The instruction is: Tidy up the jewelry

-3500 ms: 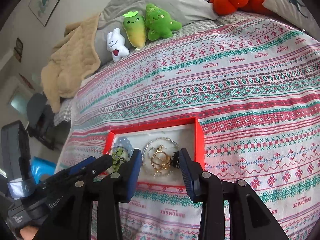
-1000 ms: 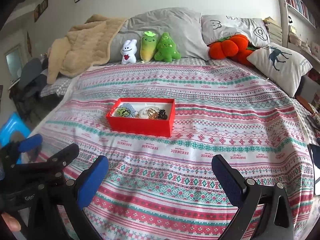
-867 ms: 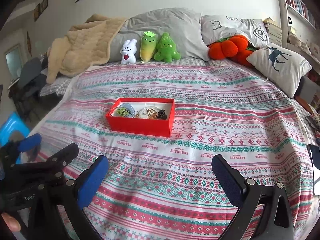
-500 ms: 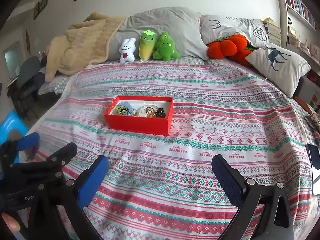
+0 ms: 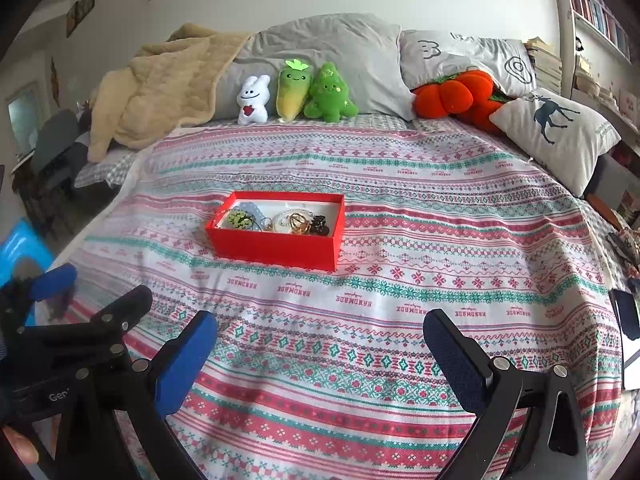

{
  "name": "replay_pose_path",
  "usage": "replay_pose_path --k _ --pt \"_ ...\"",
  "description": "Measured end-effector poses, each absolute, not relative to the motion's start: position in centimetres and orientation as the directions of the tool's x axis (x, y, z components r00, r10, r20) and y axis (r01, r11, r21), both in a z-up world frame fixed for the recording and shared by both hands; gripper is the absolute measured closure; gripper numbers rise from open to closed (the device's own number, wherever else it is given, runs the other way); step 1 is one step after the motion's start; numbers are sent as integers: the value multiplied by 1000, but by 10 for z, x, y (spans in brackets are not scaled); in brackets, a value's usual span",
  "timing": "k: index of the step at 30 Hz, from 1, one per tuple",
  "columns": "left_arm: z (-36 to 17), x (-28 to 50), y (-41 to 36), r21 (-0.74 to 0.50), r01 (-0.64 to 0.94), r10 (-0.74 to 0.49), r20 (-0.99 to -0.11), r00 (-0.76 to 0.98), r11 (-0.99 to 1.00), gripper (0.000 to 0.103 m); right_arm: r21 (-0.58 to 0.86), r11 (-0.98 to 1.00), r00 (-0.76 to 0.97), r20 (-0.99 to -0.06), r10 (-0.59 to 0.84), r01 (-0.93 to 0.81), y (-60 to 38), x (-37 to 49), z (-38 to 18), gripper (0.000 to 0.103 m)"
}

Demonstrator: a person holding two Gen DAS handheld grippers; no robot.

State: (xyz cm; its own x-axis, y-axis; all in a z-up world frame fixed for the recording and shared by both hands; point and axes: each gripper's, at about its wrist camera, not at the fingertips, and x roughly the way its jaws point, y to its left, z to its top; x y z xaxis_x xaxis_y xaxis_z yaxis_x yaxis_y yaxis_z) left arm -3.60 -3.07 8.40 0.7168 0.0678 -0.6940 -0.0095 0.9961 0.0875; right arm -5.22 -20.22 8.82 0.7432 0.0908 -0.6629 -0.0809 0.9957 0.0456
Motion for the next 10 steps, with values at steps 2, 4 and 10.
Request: replay_pose_path --k 2,4,10 --pt "84 -37 -31 88 -12 70 -695 716 996 1 45 996 743 -664 90 -81 -203 -52 88 0" --pt "84 -37 -30 87 -14 71 -693 718 996 1 46 996 743 -664 91 -81 -202 -52 88 0" --pt "84 -37 -29 85 -19 73 -695 715 996 1 46 996 743 -663 90 -80 -202 -52 88 0"
